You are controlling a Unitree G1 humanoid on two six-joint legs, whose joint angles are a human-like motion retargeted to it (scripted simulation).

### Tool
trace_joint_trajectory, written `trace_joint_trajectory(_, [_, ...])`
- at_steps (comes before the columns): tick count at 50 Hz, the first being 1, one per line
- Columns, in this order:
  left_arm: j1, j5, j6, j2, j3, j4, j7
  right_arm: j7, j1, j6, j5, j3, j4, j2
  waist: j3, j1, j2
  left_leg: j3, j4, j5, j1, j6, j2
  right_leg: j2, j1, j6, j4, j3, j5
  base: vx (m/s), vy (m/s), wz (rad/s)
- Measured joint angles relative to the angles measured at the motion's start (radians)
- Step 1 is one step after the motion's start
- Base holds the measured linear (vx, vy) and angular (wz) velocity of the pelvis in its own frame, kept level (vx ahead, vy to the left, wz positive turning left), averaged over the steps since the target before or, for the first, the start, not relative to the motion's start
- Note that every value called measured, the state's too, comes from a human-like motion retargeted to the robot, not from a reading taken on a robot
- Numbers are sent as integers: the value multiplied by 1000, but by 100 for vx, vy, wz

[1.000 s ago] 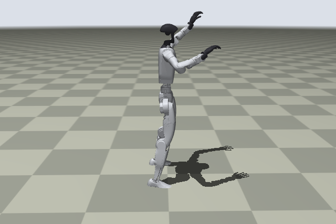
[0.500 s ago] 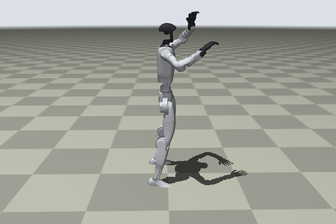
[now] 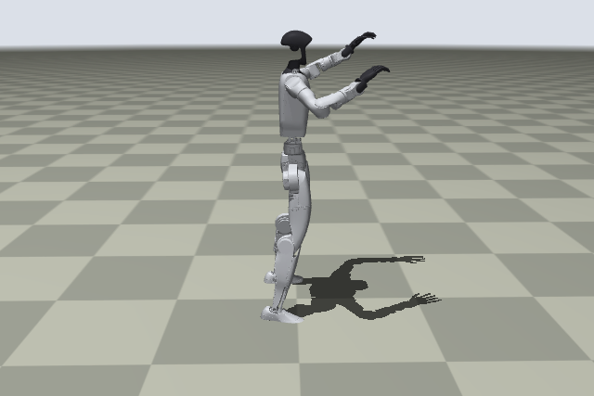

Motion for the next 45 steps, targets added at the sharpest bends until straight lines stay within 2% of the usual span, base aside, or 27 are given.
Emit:
trace_joint_trajectory(5, [-117, 79, 23, 68, 104, 33, 103, 9, 12, -4, -7, -24, -7, -40, -14, 19, 11, -1, 11, -5, -14, -7, 12, 12, -6, 0, -6, -3, 4, 0, 0, 0])
trace_joint_trajectory(8, [-209, 127, 39, 93, 113, 23, 137, 19, 18, -7, -7, -35, -4, -58, -20, 26, 16, 0, 39, -16, -27, -8, 11, 9, -1, 0, -8, -8, 2, 0, 0, 0])
trace_joint_trajectory(15, [-382, 289, 92, 101, -14, 39, 182, 11, 12, -10, -4, -45, 9, -81, -19, 58, 35, -5, 4, -5, -9, -14, 23, 24, 1, 0, -10, -11, 4, 0, 0, 0])
trace_joint_trajectory(18, [-397, 336, 96, 80, -101, 52, 146, 18, 36, -18, -6, -54, 7, -59, -20, 52, 22, -10, 77, -34, -41, -5, 12, 7, 13, 0, -9, -20, -3, 1, 3, 13])
trace_joint_trajectory(23, [-302, 238, 48, 13, -180, -35, 13, 39, 52, -13, -6, -59, 9, -7, -11, 47, 3, -19, 76, -35, -36, 2, 2, -4, 18, 0, 0, -25, -10, 0, 0, 0])
trace_joint_trajectory(28, [-184, 160, -24, -61, -218, -293, -50, 47, 47, -15, -6, -26, -1, 25, -12, 31, 1, -20, 62, -31, -29, 9, -2, -6, 18, 0, -3, -21, -8, 0, 0, 0])
trace_joint_trajectory(31, [-218, 146, -48, -113, -236, -456, -34, 48, 10, -14, -6, 12, -1, 29, -8, 21, 8, -15, 9, -10, -5, 6, 4, 4, 10, 0, -4, -12, -4, 0, 0, 0])
trace_joint_trajectory(35, [-331, 125, -70, -189, -225, -604, 29, 61, -18, -25, -3, 44, -10, 38, -15, -12, 5, -7, 90, -42, -42, 7, -3, -8, 11, 0, -4, -9, -9, 0, 0, 0])
trace_joint_trajectory(41, [-542, 1, -67, -318, -183, -614, 151, 34, -89, -1, -2, 58, -4, 55, -11, -19, 15, 15, 12, -12, -5, 0, 11, 14, -10, 0, -4, 19, -1, 0, -2, -20])
trace_joint_trajectory(45, [-596, -88, -81, -376, -174, -576, 182, 16, -107, 11, -4, 47, 3, 77, -7, -25, 14, 23, 13, -14, 0, 1, 10, 13, -12, 0, -2, 27, -3, 0, 0, 0])
